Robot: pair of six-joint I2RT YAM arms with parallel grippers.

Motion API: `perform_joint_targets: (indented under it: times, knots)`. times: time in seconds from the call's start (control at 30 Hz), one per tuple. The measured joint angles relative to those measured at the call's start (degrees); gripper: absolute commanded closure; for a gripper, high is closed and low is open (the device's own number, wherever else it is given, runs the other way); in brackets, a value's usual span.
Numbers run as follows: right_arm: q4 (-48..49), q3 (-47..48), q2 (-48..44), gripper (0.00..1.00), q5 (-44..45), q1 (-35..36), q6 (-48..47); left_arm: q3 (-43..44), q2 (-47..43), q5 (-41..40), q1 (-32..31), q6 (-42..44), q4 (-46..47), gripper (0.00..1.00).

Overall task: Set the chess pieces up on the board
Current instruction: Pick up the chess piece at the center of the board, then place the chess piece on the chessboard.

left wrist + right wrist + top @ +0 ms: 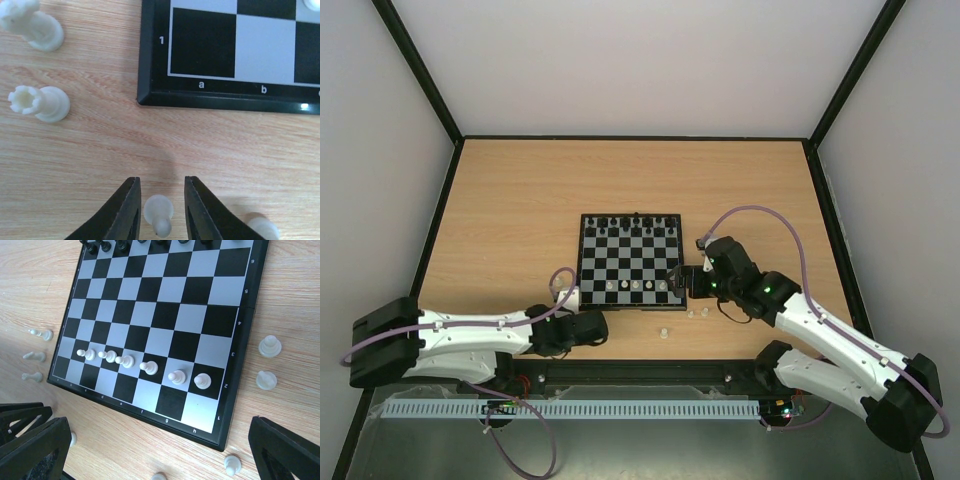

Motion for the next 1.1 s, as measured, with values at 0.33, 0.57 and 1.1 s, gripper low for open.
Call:
perform_joint_targets:
  times: [0.33, 0.57, 1.1]
  knots:
    - [0.2, -0.2, 0.2, 0.03, 0.0, 0.0, -0.2, 0.0, -0.2, 0.5, 0.3, 1.3, 0.5, 0.93]
    - [0.3, -0.2, 0.9, 0.03, 0.0, 0.0, -0.4, 0.5, -1.0, 0.4, 0.3, 1.9, -1.4, 0.93]
    - [0.3, -0.2, 0.9, 0.03, 0.0, 0.0, -0.6, 15.8, 2.9, -1.5, 19.7, 20.0, -3.4, 0.92]
